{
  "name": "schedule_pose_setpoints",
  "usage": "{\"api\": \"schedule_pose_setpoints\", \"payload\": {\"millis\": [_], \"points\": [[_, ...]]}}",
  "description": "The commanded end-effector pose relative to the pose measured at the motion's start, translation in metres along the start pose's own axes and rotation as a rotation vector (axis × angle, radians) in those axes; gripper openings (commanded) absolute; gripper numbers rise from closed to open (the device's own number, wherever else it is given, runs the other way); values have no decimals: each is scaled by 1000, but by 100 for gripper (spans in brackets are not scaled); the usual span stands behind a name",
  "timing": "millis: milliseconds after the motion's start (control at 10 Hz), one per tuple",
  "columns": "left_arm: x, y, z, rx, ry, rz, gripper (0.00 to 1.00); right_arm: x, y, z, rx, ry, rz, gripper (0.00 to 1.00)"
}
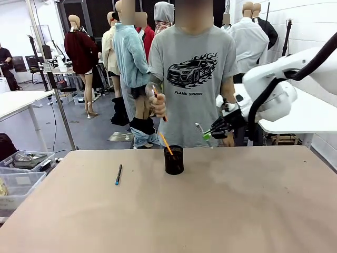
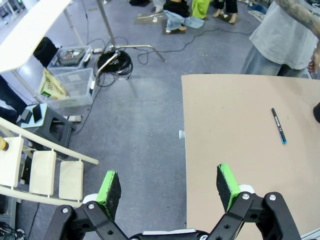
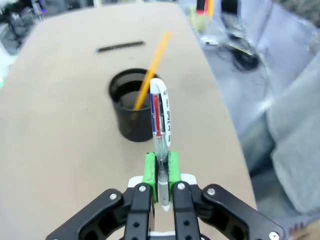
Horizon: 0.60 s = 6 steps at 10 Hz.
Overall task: Place the pens into the pen holder.
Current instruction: Pick up a writing instrument from the table and place it into the Pen holder.
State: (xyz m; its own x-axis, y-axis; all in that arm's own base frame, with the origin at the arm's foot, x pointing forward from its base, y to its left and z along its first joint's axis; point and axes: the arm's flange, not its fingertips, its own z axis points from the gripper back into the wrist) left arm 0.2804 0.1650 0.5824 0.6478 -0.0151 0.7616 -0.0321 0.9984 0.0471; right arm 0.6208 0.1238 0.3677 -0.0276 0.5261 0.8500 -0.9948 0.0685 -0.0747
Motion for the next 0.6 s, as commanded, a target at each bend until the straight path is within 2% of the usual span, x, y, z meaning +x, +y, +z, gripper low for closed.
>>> {"api": "schedule_pose_setpoints", "payload": {"millis": [0,100,200,400,500], "points": [[2,0,-1,1,-10,13,100,-15,16,18,92,-38,9,0],[2,0,-1,1,-10,13,100,-19,19,29,93,-78,25,0],[2,0,-1,1,-10,13,100,-27,33,68,71,-162,79,0],[2,0,-1,1,-10,13,100,-52,87,167,-86,-246,113,0],[2,0,-1,1,-10,13,100,-72,126,222,-202,-278,95,0]]}}
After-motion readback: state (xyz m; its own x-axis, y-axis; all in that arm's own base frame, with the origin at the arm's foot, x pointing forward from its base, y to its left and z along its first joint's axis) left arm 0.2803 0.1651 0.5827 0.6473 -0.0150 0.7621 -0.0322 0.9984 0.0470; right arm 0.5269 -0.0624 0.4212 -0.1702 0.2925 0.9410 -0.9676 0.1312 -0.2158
